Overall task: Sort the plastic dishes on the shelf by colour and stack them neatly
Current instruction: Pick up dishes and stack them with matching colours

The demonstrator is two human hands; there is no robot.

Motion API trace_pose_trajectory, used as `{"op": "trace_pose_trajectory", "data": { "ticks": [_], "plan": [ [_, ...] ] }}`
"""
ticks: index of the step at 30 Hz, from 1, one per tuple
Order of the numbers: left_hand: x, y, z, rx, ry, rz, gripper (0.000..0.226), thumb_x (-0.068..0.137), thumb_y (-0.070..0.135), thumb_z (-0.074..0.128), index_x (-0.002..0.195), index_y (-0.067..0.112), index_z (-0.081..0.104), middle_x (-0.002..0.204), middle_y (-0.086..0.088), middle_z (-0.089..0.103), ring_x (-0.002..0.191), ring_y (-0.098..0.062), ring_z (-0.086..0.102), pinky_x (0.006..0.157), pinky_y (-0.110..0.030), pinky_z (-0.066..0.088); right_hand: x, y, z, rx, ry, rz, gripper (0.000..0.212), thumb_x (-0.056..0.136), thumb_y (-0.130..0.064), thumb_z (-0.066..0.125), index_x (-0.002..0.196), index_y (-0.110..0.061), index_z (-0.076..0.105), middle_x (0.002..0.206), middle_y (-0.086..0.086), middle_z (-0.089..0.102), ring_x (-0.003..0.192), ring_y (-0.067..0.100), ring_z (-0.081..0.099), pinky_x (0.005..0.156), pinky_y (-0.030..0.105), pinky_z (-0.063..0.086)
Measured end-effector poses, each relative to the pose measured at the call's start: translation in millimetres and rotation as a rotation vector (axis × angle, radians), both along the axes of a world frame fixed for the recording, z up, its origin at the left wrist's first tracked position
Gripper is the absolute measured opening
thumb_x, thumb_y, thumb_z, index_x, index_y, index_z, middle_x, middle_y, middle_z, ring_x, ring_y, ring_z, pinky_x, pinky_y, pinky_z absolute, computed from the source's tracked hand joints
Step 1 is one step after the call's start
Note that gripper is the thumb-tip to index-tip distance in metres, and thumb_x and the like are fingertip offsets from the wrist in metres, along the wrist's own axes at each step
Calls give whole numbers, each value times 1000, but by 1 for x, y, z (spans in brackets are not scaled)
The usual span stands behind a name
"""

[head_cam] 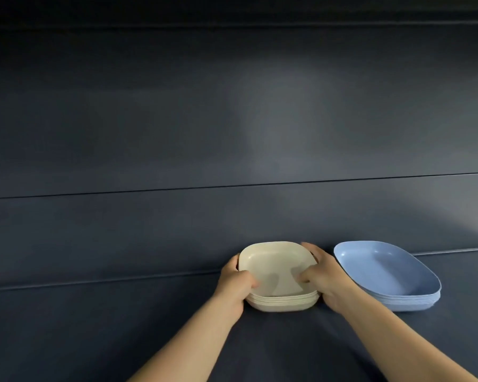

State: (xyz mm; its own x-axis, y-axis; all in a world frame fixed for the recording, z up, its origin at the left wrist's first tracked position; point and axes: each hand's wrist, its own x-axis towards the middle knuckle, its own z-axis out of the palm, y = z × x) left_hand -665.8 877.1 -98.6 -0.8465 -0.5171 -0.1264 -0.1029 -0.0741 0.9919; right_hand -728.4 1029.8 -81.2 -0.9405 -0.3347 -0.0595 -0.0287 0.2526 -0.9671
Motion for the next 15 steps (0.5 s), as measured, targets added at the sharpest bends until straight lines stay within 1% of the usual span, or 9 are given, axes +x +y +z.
{"op": "trace_pose_trajectory", "data": {
  "ticks": [2, 5, 9, 11, 15],
  "plan": [
    [-5, -3, -2, 13, 6, -2, 53, 74, -17, 54, 116, 14, 60, 107, -7, 68, 101, -25, 62, 85, -34, 52, -7, 1, -5, -36, -42, 21, 59, 77, 17, 52, 117, -26, 54, 98, 0, 64, 92, 20, 58, 72, 29, 48],
    [-5, -4, -4, 35, 17, 1, 49, 75, -15, 56, 114, 15, 60, 105, -7, 68, 100, -24, 63, 79, -31, 51, -11, 2, -7, -69, -53, 52, 57, 76, 18, 53, 109, -27, 57, 99, 1, 64, 92, 21, 57, 72, 28, 47],
    [-4, -4, -4, 3, 8, -3, 50, 75, -15, 54, 114, 15, 59, 106, -6, 67, 102, -24, 61, 83, -33, 50, -16, 2, -10, -51, -50, 51, 64, 73, 16, 56, 120, -28, 53, 107, 3, 63, 105, 26, 57, 83, 34, 49],
    [-4, -5, -4, -8, -6, -12, 50, 75, -15, 56, 115, 16, 59, 106, -5, 67, 102, -24, 61, 87, -35, 51, -18, 3, -11, -35, -54, 52, 67, 72, 15, 58, 124, -27, 53, 109, 4, 64, 106, 27, 58, 87, 37, 50],
    [-6, -8, -5, -38, -38, -27, 52, 75, -14, 58, 117, 15, 56, 107, -5, 66, 103, -24, 60, 85, -34, 50, -18, 3, -11, -23, -37, 56, 65, 71, 16, 58, 122, -24, 55, 107, 5, 65, 106, 27, 58, 87, 37, 50]
  ]
}}
